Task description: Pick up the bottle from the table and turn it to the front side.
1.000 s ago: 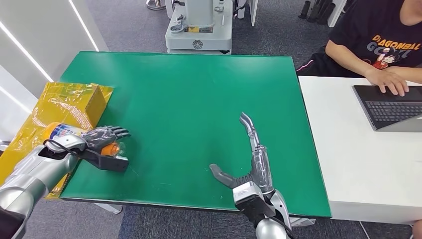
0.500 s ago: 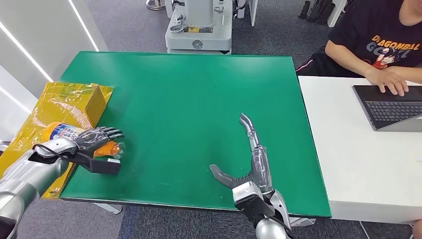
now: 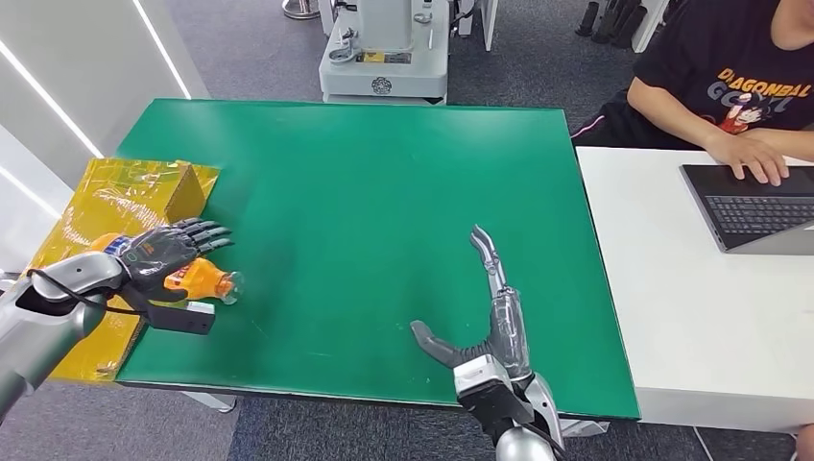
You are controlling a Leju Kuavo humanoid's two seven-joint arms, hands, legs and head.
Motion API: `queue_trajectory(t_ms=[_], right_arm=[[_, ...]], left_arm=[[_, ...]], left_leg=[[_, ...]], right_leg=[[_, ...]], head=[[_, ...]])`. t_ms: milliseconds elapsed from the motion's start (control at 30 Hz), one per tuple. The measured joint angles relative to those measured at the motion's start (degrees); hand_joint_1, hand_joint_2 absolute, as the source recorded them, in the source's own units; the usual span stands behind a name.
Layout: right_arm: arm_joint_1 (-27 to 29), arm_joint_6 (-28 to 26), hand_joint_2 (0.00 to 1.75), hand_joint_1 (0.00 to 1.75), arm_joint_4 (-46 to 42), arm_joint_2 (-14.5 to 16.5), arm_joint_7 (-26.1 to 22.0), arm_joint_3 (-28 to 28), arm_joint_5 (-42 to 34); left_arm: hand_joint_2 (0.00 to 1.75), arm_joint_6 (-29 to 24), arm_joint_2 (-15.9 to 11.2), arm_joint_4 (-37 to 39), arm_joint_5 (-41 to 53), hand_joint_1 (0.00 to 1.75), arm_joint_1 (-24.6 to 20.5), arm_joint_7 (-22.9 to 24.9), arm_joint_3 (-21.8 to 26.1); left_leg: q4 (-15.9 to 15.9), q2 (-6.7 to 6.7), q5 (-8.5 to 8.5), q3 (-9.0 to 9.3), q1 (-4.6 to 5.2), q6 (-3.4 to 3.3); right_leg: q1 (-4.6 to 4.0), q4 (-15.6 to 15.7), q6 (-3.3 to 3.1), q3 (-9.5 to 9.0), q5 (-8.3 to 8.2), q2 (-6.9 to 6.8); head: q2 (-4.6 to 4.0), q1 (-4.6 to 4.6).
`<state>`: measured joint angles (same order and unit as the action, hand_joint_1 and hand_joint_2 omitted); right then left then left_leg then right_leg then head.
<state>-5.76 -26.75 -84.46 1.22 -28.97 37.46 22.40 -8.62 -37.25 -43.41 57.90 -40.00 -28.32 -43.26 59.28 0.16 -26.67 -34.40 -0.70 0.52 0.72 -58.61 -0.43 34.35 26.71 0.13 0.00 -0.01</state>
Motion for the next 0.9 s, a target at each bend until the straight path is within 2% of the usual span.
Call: queue_trajectory(t_ms=[200, 267, 367, 467, 633, 700, 767, 833, 900], right_arm=[[1.46, -0.33, 1.75, 0.00, -1.21, 0.06, 0.51, -0.78, 1.44], [1.96, -0.24, 1.75, 0.00, -1.77, 0.25, 0.98, -1.19, 2.13], [2.52, 0.00, 1.75, 0.00, -2.57, 0.57, 1.28, -1.68, 2.86], [3.04, 0.15, 1.75, 0.00, -3.30, 0.85, 1.33, -2.13, 3.24], [3.54, 0.20, 1.75, 0.00, -4.14, 0.94, 0.74, -2.83, 3.17], [3.62, -0.13, 1.75, 0.00, -4.20, 0.94, -0.02, -2.90, 2.55], [3.66, -0.89, 1.75, 0.00, -4.19, 0.94, -1.02, -2.92, 1.43], [3.66, -1.71, 1.75, 0.00, -4.13, 0.94, -1.90, -2.93, 0.35], [3.65, -2.25, 1.75, 0.00, -4.09, 0.93, -2.33, -2.93, -0.27]], left_arm=[[1.75, -3.24, -0.17, -7.68, -3.86, 0.00, 0.96, -0.16, 3.03], [1.75, -5.62, 0.70, -10.25, -7.25, 0.00, 2.23, -1.32, 5.35], [1.75, -8.72, 3.36, -13.13, -13.37, 0.00, 4.25, -4.18, 9.26], [1.75, -9.91, 7.86, -15.00, -21.61, 0.00, 6.41, -7.48, 12.94], [1.75, -7.15, 17.96, -17.95, -40.13, 0.00, 10.89, -9.37, 18.59], [1.75, -3.05, 22.20, -19.42, -50.23, 0.00, 12.91, -8.57, 20.28], [1.75, 2.74, 25.96, -20.85, -63.13, 0.00, 14.85, -5.66, 21.64], [1.75, 7.34, 28.94, -22.20, -73.70, 0.00, 16.68, -2.35, 22.54], [1.75, 8.98, 30.93, -23.32, -78.52, 0.00, 18.07, -1.08, 22.87]], left_leg=[[0.01, 0.01, 0.00, 0.01, 0.01, 0.00], [0.01, 0.00, 0.00, 0.01, 0.01, 0.00], [0.01, -0.01, 0.00, 0.01, 0.02, 0.00], [0.01, -0.03, -0.01, 0.01, 0.04, 0.00], [0.04, -0.04, -0.03, 0.00, 0.07, -0.03], [0.05, -0.04, -0.03, 0.00, 0.07, -0.04], [0.06, -0.05, -0.04, -0.01, 0.07, -0.04], [0.06, -0.05, -0.06, -0.02, 0.07, -0.04], [0.05, -0.05, -0.06, -0.03, 0.06, -0.04]], right_leg=[[0.01, 0.01, 0.00, -0.01, 0.00, 0.01], [0.01, 0.02, 0.00, 0.00, 0.00, 0.00], [0.02, 0.03, 0.00, 0.00, 0.00, -0.01], [0.03, 0.05, 0.00, -0.02, 0.00, -0.03], [0.06, 0.07, 0.02, -0.06, -0.01, -0.05], [0.07, 0.09, 0.02, -0.07, -0.01, -0.05], [0.07, 0.11, 0.02, -0.07, -0.01, -0.06], [0.07, 0.11, 0.02, -0.06, -0.01, -0.06], [0.06, 0.10, 0.02, -0.06, 0.00, -0.06]], head=[[0.00, -0.01], [0.00, -0.01], [0.00, -0.01], [0.00, -0.01], [0.00, 0.01], [0.00, 0.00], [0.00, 0.00], [0.00, -0.01], [0.00, -0.01]])
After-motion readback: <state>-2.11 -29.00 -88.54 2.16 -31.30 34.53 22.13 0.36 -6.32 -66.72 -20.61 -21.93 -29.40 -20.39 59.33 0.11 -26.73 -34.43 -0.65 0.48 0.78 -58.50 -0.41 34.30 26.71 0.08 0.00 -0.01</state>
